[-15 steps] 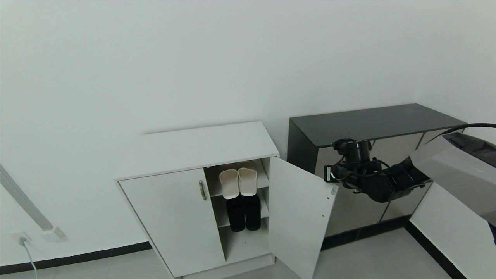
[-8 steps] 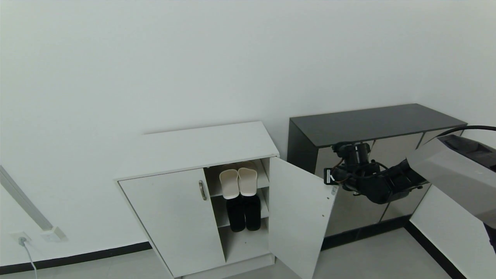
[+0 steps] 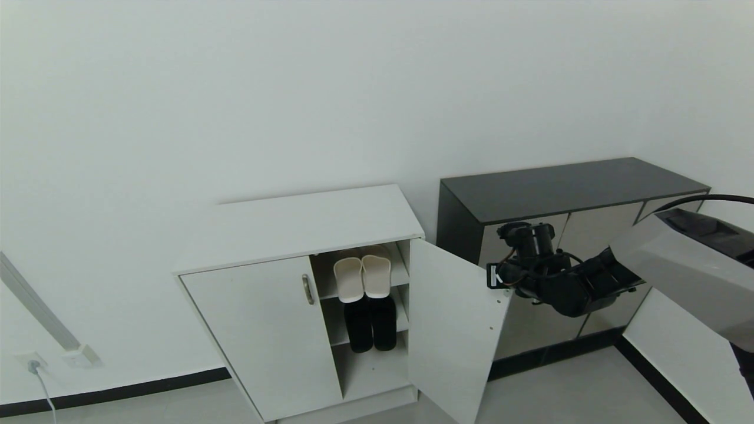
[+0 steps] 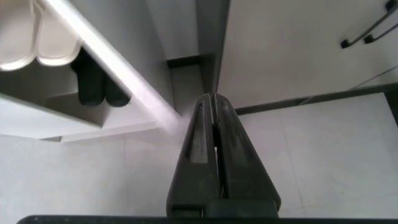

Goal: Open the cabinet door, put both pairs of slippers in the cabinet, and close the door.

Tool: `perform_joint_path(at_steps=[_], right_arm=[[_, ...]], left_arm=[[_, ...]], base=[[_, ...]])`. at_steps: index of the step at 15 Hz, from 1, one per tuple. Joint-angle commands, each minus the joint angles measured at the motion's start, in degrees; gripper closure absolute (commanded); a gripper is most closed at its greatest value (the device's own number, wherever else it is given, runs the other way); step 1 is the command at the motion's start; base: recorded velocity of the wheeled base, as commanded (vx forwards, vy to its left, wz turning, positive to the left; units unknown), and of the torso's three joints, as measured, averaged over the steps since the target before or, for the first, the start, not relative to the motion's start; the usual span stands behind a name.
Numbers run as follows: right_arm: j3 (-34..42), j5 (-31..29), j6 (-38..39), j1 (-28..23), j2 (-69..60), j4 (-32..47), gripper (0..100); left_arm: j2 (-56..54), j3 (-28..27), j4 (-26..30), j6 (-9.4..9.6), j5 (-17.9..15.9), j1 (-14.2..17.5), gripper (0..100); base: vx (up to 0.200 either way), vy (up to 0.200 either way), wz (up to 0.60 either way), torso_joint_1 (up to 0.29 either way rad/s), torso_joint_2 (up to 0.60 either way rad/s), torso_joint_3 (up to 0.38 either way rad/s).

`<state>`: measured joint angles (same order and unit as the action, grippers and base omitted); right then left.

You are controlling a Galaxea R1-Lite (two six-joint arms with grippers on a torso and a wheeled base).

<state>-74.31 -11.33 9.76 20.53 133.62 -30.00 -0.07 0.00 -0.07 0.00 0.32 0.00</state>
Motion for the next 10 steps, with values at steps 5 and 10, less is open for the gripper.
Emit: perform_joint_path(at_steps=[5,10], right_arm=[[5.85,-0.10,0.96,8.83,-3.10,-0.41,100],[9.01,0.16,4.30,15.07,-7.59,-0.50,100]], left_arm=[[0.07,0.00,-0.01,-0.09,0.03,0.00,100],[0.07,0.00,-0.01,-0.09,0.12,0.00,100]], base=[[0.000,0.000,0.00,0.000,0.00,0.000],[0.000,0.000,0.00,0.000,0.00,0.000]])
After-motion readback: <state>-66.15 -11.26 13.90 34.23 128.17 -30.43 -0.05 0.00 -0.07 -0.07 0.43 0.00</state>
